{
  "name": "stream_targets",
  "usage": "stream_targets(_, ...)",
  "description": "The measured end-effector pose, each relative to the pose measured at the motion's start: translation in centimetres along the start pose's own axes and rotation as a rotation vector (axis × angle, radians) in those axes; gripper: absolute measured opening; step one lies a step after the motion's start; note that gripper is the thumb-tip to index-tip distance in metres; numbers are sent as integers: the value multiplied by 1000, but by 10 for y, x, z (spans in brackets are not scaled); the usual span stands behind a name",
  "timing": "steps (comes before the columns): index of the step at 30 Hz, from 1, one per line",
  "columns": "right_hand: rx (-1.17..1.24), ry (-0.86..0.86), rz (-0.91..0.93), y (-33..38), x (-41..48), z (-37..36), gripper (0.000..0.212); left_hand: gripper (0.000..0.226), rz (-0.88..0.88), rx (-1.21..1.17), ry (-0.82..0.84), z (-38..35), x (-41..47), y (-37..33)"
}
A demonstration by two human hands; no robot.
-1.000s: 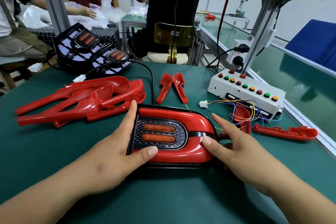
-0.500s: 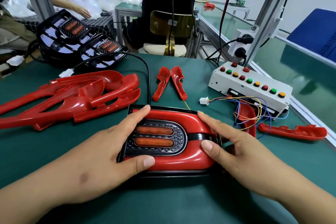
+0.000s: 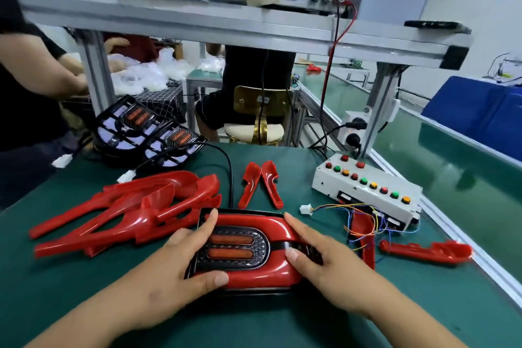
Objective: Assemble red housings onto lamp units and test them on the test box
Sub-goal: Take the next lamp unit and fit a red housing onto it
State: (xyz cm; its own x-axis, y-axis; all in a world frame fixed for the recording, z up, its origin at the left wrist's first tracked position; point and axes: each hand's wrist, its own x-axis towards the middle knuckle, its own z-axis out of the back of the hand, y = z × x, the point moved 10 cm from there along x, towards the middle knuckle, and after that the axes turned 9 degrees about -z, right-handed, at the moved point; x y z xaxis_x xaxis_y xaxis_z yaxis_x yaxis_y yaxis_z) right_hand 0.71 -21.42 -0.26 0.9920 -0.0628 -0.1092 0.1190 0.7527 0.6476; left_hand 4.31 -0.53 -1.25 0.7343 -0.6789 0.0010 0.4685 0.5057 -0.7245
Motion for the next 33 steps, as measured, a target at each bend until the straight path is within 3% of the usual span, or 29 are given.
stream_targets(9, 47, 48, -13, 0, 1, -2, 56, 99, -2, -177, -11, 4, -4, 0)
stream_targets(14, 43, 42, -2, 2, 3, -1, 53, 102, 0, -178, -21, 4, -3, 3)
stream_targets(20, -123, -12, -17, 0, 5, -2, 62, 98, 7, -157, -23, 6, -1, 5)
stream_targets(26, -56, -30, 7, -2, 4, -1, 64, 98, -22, -58, -30, 9, 2, 10)
stream_targets(33, -76, 15, -42, -4, 5, 1, 92, 101, -23, -53, -34, 11, -4, 3)
